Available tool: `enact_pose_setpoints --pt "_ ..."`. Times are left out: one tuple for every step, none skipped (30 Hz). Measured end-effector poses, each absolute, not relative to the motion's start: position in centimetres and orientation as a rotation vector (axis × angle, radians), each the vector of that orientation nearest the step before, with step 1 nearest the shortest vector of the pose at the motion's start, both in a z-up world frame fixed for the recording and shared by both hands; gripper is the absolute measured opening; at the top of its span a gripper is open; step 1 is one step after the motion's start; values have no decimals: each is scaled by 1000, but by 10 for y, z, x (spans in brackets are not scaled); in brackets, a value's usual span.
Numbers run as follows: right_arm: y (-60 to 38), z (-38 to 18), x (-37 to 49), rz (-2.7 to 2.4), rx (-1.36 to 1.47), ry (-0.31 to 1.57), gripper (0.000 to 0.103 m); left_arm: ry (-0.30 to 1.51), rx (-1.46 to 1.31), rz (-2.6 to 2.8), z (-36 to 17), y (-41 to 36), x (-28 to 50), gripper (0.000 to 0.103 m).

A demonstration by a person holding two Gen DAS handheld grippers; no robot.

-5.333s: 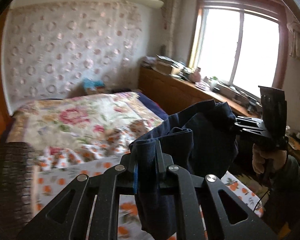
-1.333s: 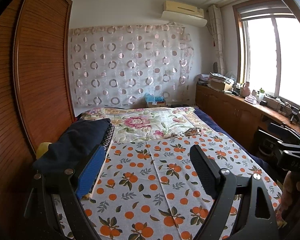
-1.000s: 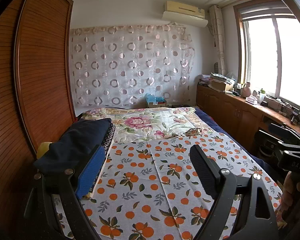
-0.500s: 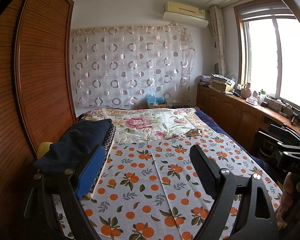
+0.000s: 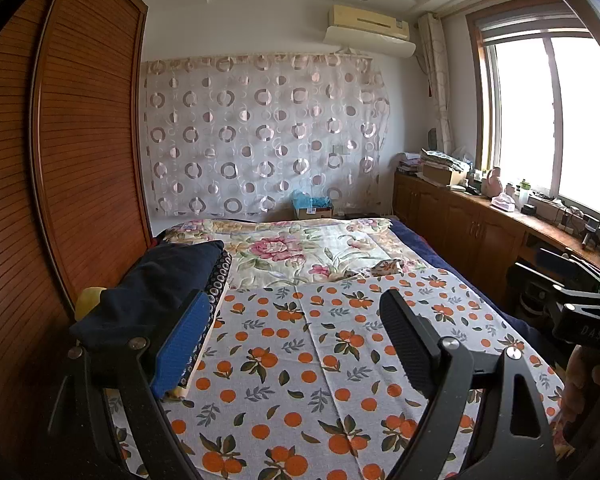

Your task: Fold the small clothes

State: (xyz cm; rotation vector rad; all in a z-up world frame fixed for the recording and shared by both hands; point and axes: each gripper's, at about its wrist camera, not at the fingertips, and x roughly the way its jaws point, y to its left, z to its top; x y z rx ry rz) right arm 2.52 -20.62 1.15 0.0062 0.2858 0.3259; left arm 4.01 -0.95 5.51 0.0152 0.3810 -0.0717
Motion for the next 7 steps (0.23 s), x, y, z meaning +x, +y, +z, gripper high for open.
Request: enact_pose_setpoints --pt "-207 12 26 326 6 286 94 382 16 -72 55 -10 40 87" --pt "-207 11 25 326 6 286 94 381 17 -72 55 -10 40 87" --pt "-207 12 26 327 6 286 94 381 17 -72 54 -10 40 87" --pt "-207 11 26 326 5 286 94 381 17 -71 54 -10 40 87" --pt "-207 11 26 327 6 286 94 381 16 -72 54 -10 40 87" --pt "-208 12 26 327 7 286 94 382 16 -72 54 -10 40 87" --pt "-208 11 26 328 5 286 94 381 17 -71 54 -10 40 87"
